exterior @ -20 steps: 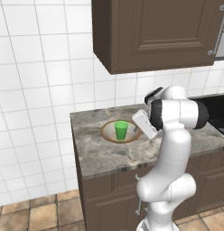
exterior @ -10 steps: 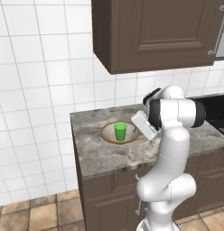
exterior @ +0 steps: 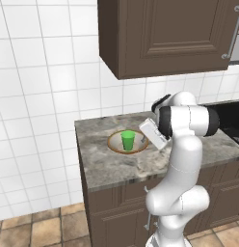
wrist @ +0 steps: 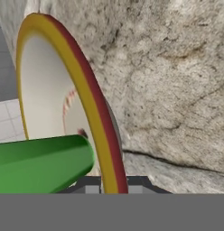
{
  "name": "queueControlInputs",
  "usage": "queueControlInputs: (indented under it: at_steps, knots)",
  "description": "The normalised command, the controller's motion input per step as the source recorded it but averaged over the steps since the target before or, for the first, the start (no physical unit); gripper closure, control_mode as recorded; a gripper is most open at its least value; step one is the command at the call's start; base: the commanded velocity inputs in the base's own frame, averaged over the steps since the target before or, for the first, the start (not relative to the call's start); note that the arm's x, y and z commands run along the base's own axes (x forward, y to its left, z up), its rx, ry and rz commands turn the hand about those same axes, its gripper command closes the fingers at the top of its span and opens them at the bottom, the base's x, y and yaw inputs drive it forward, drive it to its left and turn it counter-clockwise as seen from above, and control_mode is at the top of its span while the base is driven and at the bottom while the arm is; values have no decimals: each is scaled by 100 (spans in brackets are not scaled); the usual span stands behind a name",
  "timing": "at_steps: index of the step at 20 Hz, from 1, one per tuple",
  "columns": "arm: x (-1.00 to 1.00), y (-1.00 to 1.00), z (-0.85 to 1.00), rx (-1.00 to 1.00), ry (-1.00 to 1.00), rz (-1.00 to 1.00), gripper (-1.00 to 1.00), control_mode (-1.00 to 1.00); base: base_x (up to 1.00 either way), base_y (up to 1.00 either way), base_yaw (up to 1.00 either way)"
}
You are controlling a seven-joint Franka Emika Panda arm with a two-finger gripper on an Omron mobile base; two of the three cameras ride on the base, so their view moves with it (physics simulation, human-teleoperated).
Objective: Place the cup inside the bowl on the dining table and move the bowl to any counter.
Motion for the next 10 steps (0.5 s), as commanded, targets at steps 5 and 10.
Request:
queueControlInputs:
  at_steps: [5,10]
  knots:
    - [0,0,-5,0,0,0,100,-100,0,0,0]
    - [0,0,0,0,0,0,100,-100,0,0,0]
